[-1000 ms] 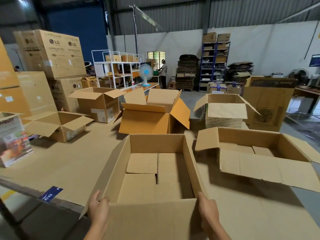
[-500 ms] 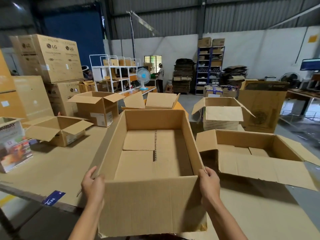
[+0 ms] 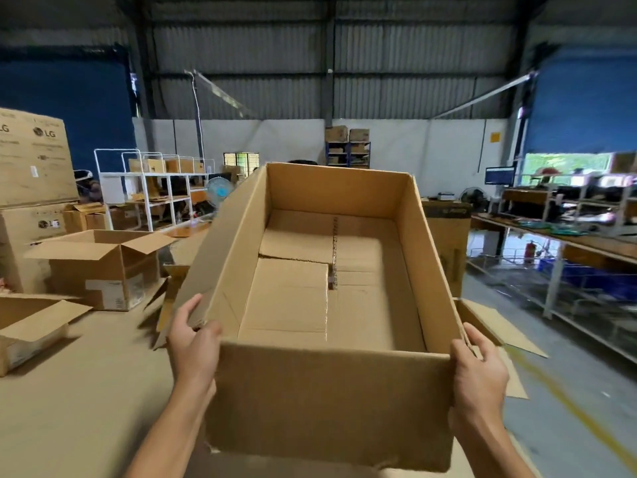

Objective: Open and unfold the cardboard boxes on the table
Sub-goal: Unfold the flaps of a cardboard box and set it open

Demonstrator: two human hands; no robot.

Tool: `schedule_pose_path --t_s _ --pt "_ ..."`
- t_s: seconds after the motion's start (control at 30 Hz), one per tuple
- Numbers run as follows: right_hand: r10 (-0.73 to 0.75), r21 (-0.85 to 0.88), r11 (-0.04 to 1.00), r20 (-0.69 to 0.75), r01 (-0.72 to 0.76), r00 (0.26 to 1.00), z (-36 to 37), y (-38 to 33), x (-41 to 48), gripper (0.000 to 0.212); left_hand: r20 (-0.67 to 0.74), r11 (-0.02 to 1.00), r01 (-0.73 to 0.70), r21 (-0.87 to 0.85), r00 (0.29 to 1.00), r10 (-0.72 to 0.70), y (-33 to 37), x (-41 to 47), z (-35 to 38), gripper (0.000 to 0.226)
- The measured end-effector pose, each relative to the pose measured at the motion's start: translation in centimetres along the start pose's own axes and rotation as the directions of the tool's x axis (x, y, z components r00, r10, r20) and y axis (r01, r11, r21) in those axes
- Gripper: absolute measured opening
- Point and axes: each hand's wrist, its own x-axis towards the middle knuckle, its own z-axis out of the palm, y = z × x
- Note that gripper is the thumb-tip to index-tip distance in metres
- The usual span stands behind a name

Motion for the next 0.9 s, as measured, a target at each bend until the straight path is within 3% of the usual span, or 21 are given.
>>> schedule_pose_path --t_s 0.23,0.47,0.9 --pt "-0.058 0.022 0.998 -0.235 0.065 0.970 -10.5 -4.2 4.7 0.046 0.151 0.997 0.006 -0.076 0.989 0.006 0.4 -6.1 12.6 0.056" --pt "-0.128 -0.023 0.991 -0.387 0.129 0.913 -24.4 -8.6 10.7 0.048 0.293 0.981 0.121 -0.154 0.954 -0.071 0.1 -15.8 26.8 0.058" --pt "-0.125 -0.069 0.992 -0.684 0.107 0.719 -47.7 -8.7 22.2 0.044 0.554 0.958 0.252 -0.134 0.821 -0.138 -3.3 -35.0 50.6 0.051"
